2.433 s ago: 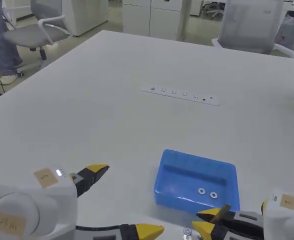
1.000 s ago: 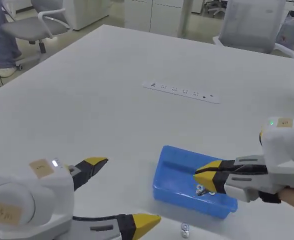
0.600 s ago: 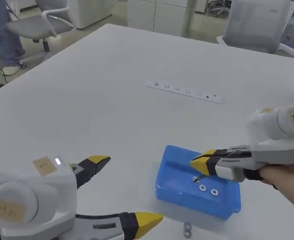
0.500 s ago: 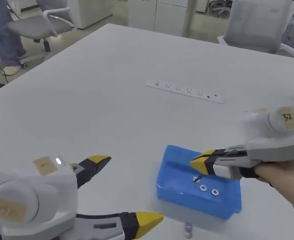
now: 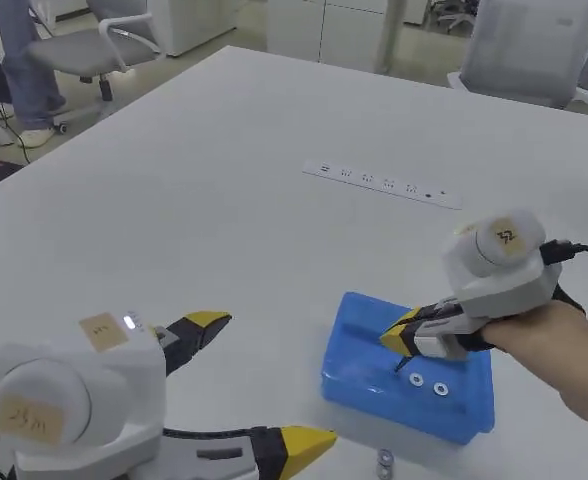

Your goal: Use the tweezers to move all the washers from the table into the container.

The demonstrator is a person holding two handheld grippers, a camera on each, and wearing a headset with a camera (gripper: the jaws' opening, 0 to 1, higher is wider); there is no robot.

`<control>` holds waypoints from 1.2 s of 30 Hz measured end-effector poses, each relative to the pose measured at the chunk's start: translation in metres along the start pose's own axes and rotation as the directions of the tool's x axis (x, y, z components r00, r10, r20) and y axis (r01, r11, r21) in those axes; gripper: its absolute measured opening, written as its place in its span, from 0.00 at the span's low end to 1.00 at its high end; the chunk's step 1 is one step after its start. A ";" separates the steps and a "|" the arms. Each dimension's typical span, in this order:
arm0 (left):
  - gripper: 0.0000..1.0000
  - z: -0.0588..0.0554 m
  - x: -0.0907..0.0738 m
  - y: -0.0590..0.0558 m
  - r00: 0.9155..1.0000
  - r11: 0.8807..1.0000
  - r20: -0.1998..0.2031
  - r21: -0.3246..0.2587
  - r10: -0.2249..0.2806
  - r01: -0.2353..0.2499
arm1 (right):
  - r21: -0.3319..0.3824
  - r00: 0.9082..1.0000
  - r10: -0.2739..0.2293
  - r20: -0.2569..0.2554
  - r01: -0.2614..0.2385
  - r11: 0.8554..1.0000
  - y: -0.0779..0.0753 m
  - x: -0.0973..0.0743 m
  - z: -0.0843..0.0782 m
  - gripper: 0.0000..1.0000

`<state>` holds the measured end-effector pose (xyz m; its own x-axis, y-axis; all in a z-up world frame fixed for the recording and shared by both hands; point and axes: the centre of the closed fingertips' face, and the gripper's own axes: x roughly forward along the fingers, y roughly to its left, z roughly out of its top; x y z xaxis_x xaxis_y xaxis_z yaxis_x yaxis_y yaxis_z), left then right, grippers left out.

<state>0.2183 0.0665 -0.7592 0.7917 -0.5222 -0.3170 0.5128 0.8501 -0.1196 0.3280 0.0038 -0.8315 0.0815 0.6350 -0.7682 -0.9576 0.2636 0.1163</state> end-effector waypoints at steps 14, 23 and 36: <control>0.88 -0.002 0.001 -0.003 1.000 1.000 -0.012 0.007 -0.012 0.012 | -0.060 0.999 0.023 0.043 -0.021 0.998 0.024 -0.026 0.012 0.03; 0.79 -0.001 0.001 -0.010 0.999 0.999 -0.020 0.012 -0.048 0.049 | -0.134 0.994 0.071 0.084 -0.059 0.989 0.058 -0.048 0.015 0.02; 0.31 0.031 0.004 -0.064 0.954 0.953 0.004 0.053 -0.300 0.299 | -0.299 0.980 0.200 0.011 -0.188 0.936 0.120 -0.050 -0.032 0.02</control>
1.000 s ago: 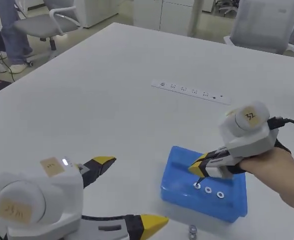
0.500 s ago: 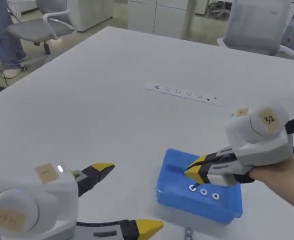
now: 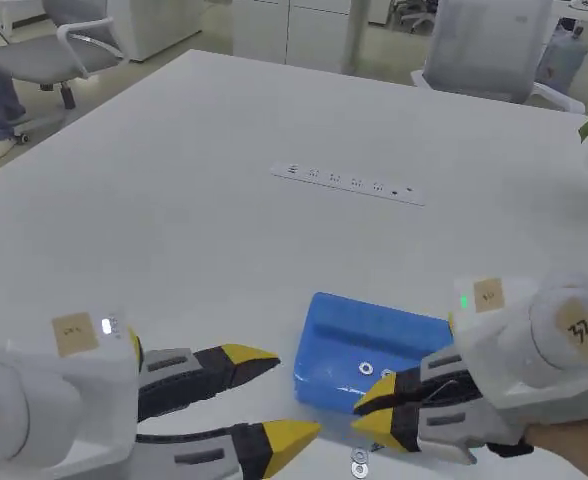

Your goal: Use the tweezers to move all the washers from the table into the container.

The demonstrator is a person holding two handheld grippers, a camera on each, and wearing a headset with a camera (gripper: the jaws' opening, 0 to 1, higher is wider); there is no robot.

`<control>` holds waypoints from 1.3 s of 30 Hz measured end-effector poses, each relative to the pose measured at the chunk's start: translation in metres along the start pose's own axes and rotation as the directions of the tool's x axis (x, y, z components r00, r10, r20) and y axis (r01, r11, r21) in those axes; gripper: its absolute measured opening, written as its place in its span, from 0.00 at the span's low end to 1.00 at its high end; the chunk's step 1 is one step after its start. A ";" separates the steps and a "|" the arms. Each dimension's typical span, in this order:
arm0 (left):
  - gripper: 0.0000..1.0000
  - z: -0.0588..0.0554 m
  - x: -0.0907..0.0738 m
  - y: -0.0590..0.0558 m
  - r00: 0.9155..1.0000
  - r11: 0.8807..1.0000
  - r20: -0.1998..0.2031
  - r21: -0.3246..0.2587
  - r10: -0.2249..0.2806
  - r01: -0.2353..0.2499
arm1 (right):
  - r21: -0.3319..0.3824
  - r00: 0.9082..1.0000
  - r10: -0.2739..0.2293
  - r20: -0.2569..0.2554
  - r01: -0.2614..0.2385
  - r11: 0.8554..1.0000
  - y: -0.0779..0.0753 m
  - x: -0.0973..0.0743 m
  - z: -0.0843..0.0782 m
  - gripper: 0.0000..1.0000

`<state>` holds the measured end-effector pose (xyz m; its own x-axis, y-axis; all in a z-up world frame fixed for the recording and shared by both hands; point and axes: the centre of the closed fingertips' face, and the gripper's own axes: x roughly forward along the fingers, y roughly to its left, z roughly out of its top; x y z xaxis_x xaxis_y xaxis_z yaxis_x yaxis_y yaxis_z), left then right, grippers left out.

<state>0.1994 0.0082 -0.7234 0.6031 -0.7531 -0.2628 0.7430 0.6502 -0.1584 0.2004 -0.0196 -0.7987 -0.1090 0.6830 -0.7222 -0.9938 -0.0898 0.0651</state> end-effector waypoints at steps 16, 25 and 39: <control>0.03 0.025 0.052 -0.062 0.954 0.934 -0.117 0.201 -0.277 0.296 | -0.075 0.995 0.055 0.078 -0.049 0.996 0.028 0.002 0.016 0.03; 0.00 0.021 0.059 -0.070 0.937 0.907 -0.156 0.245 -0.313 0.343 | -0.095 0.997 0.050 0.062 -0.044 0.994 0.028 0.005 0.015 0.02; 0.00 -0.003 0.050 -0.033 0.955 0.940 -0.215 0.230 -0.204 0.253 | -0.035 0.999 0.028 0.027 -0.027 0.999 0.023 0.015 -0.018 0.02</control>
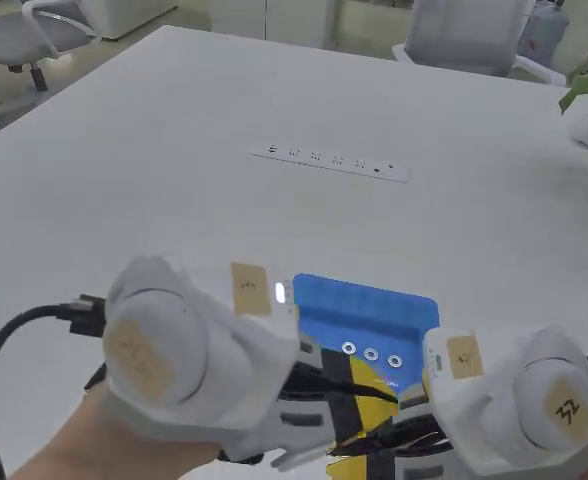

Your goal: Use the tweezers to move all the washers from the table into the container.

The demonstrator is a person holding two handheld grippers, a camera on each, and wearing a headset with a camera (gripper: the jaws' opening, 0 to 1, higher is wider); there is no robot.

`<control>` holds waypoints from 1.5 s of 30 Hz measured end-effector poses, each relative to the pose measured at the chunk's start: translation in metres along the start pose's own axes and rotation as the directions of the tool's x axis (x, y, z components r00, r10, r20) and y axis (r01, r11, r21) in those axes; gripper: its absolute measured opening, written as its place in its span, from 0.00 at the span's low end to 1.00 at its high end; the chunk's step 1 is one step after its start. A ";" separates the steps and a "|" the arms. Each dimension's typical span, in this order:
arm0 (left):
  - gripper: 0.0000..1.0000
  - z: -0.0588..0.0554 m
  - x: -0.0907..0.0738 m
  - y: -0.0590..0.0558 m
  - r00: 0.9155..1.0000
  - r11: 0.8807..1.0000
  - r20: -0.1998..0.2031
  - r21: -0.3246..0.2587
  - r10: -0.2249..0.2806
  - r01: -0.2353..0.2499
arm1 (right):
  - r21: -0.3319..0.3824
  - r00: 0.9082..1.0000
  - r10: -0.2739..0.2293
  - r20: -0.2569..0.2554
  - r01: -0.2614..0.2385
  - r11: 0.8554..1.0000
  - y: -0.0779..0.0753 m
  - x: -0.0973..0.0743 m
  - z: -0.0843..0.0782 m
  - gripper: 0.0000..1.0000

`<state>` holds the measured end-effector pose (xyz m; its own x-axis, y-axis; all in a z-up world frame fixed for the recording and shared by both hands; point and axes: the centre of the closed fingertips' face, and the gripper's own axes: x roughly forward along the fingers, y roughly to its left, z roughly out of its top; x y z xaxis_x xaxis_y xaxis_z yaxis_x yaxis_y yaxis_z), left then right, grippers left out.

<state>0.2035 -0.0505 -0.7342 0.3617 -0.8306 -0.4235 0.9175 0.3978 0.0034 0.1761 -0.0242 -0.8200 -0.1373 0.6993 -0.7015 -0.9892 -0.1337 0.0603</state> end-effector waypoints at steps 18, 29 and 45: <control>0.00 0.009 -0.001 -0.024 0.998 0.999 0.057 -0.010 -0.037 0.038 | -0.114 0.998 -0.061 0.027 0.064 0.991 -0.003 -0.008 0.011 0.01; 0.08 -0.032 -0.024 0.009 0.991 0.980 0.023 -0.157 0.131 -0.125 | 0.042 0.976 -0.140 0.168 0.135 0.990 -0.017 -0.034 0.020 0.00; 0.10 -0.042 0.037 -0.008 0.984 0.987 -0.098 -0.063 -0.151 0.145 | 0.070 0.967 -0.077 0.243 0.062 0.996 -0.016 -0.057 0.042 0.01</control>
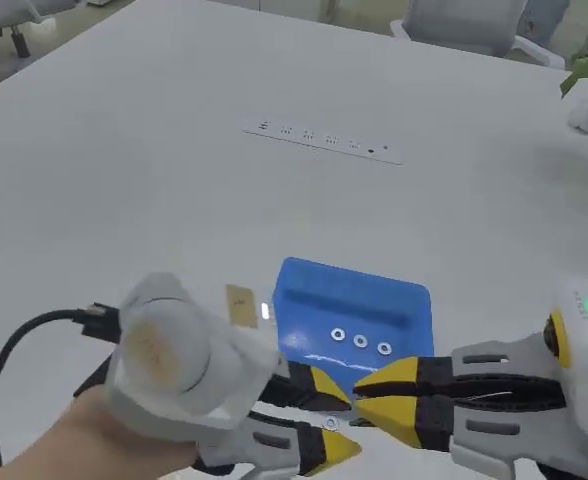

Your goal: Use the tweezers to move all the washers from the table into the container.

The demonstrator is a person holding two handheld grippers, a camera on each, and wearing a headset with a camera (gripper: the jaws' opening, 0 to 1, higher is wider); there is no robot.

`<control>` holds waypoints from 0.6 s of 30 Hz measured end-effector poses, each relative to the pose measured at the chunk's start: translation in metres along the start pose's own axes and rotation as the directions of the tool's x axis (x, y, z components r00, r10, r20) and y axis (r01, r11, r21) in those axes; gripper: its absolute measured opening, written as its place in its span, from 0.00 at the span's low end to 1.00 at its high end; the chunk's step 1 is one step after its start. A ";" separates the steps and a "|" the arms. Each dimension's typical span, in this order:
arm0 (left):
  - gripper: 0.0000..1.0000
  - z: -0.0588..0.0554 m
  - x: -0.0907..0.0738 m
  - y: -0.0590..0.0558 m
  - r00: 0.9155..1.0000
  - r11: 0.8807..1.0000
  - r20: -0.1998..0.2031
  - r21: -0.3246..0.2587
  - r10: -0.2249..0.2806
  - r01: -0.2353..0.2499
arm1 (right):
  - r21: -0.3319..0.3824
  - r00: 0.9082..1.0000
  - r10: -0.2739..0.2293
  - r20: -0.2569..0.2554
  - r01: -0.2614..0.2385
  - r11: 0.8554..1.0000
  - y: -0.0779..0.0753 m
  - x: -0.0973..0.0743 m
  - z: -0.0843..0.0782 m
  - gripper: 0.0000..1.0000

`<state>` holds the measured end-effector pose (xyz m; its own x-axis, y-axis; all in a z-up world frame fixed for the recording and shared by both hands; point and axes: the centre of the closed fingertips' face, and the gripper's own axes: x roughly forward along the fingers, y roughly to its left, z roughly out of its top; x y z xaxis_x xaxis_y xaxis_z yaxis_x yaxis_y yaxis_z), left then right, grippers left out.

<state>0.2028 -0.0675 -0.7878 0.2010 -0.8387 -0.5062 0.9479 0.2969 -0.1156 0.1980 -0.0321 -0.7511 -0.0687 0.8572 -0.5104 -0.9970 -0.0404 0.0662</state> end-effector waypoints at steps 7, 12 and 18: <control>0.00 0.009 -0.002 -0.012 0.991 0.993 0.111 -0.077 -0.079 0.088 | 0.086 0.987 0.001 0.159 -0.015 0.996 0.002 0.002 0.026 0.00; 0.00 0.016 -0.006 -0.010 0.974 0.986 0.217 -0.140 -0.059 0.091 | 0.169 0.951 -0.032 0.306 -0.021 0.985 -0.004 0.007 0.047 0.01; 0.00 0.014 -0.008 -0.008 0.978 0.990 0.203 -0.125 -0.046 0.072 | 0.133 0.955 -0.007 0.295 -0.033 0.991 -0.002 0.020 0.050 0.01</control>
<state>0.1968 -0.0696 -0.7709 0.2035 -0.9267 -0.3160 0.9215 0.2903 -0.2579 0.2004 0.0109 -0.7184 -0.0477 0.9708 -0.2350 -0.9805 -0.0007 0.1963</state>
